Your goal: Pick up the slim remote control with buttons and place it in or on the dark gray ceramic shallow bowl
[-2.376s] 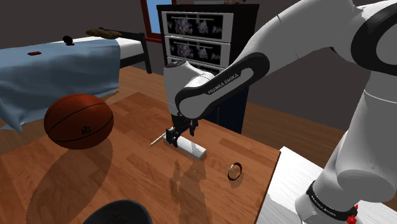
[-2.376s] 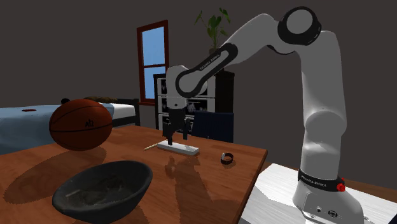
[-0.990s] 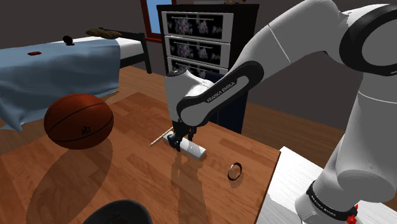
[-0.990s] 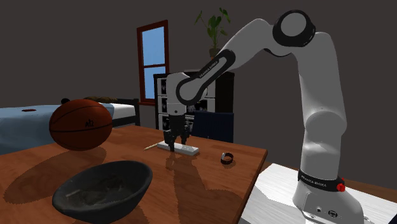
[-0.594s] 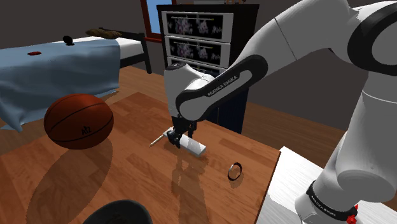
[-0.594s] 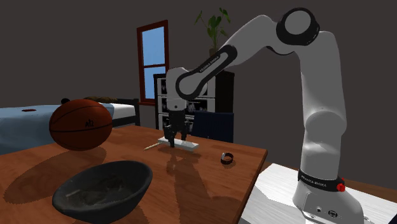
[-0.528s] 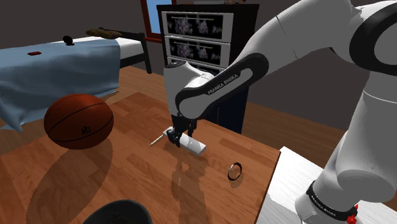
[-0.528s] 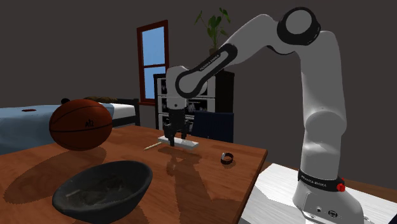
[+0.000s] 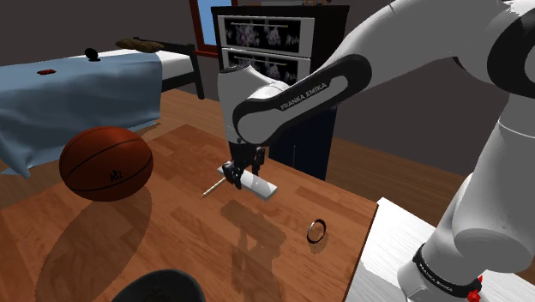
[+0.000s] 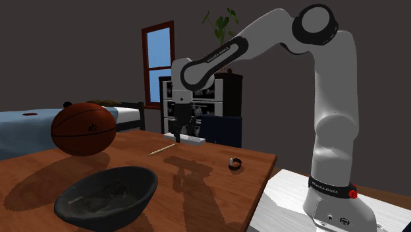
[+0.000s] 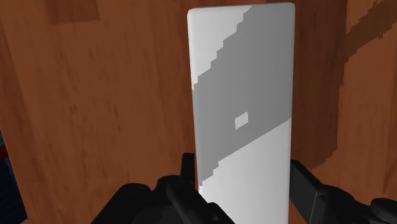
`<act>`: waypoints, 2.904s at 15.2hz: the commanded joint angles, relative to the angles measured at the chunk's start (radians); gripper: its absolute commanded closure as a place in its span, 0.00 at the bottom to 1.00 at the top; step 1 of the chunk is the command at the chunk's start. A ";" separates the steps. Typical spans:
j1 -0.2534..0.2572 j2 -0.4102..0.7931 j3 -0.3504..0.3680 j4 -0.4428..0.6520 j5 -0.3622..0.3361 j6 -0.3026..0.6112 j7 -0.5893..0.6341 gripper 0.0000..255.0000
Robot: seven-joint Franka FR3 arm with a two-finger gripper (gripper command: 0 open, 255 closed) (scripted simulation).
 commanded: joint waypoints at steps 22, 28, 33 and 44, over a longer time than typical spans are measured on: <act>0.082 -0.053 0.081 0.158 0.025 -0.212 0.143 1.00; 0.164 0.006 0.146 0.224 -0.007 -0.230 0.298 1.00; 0.245 0.086 0.191 0.314 -0.053 -0.257 0.432 1.00; 0.498 0.352 0.233 0.649 -0.200 -0.378 0.703 1.00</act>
